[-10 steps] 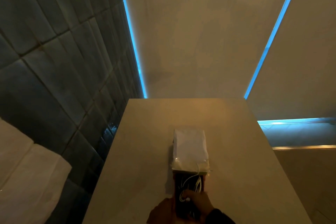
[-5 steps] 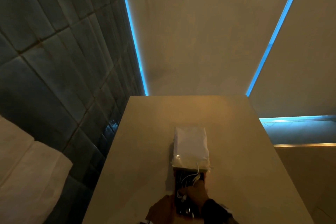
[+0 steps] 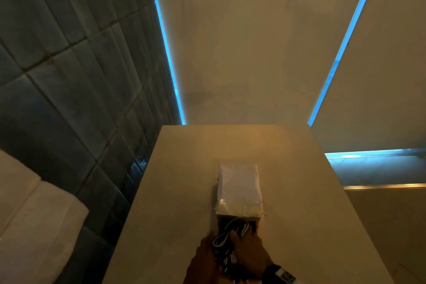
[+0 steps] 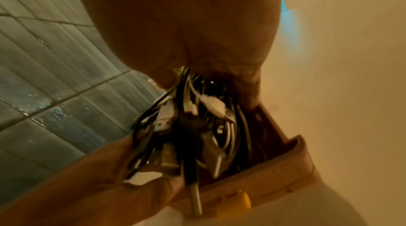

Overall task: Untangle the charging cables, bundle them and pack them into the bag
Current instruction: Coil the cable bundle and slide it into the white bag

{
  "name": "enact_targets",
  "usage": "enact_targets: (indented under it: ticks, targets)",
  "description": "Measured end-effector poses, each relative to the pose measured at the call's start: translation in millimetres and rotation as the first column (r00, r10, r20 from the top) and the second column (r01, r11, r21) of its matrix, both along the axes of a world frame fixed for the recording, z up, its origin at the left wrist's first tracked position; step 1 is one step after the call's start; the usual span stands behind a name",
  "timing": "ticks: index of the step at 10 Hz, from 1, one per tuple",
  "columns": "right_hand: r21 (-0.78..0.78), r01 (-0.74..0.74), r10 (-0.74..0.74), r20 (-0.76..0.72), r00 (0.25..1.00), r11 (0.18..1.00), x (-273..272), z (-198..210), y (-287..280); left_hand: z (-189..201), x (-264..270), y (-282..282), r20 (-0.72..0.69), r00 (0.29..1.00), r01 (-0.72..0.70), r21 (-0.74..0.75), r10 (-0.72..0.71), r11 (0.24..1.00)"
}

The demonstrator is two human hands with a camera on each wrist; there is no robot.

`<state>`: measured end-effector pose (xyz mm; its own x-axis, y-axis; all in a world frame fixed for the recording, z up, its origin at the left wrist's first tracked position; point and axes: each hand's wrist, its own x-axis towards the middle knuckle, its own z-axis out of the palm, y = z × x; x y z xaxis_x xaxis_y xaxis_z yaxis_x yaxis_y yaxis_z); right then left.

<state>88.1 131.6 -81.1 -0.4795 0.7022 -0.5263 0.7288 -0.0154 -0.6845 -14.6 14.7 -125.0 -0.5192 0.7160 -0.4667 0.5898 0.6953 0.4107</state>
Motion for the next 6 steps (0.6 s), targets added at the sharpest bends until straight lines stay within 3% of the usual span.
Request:
enact_targets:
  ticks: [1,2,3,4,5,6]
  targets:
    - [0.080,-0.095,0.094,0.025,0.995,0.992,11.3,0.0,6.7,9.5,0.0,6.6,0.108,0.986,-0.134,0.059,0.127,0.989]
    - [0.052,-0.178,0.174,0.070,0.982,0.983,17.4,3.6,13.4,27.6,5.8,18.4,0.237,0.927,-0.320,0.096,0.290,0.943]
    - [0.069,-0.133,0.128,0.063,0.990,0.989,18.3,-5.5,25.1,27.7,5.1,21.7,0.298,0.910,-0.339,0.133,0.289,0.931]
    - [0.087,-0.088,0.081,0.086,0.993,0.992,12.6,-3.1,32.5,25.4,2.4,18.1,0.426,0.885,-0.277,0.160,0.187,0.947]
    - [0.075,-0.072,0.063,0.120,0.991,0.995,7.4,1.6,38.6,31.1,-5.0,11.3,0.333,0.943,-0.094,0.259,0.002,0.961]
    - [0.079,-0.035,0.022,0.152,0.988,0.996,1.0,2.2,45.2,38.0,-19.9,14.6,0.362,0.932,-0.125,0.231,0.035,0.965]
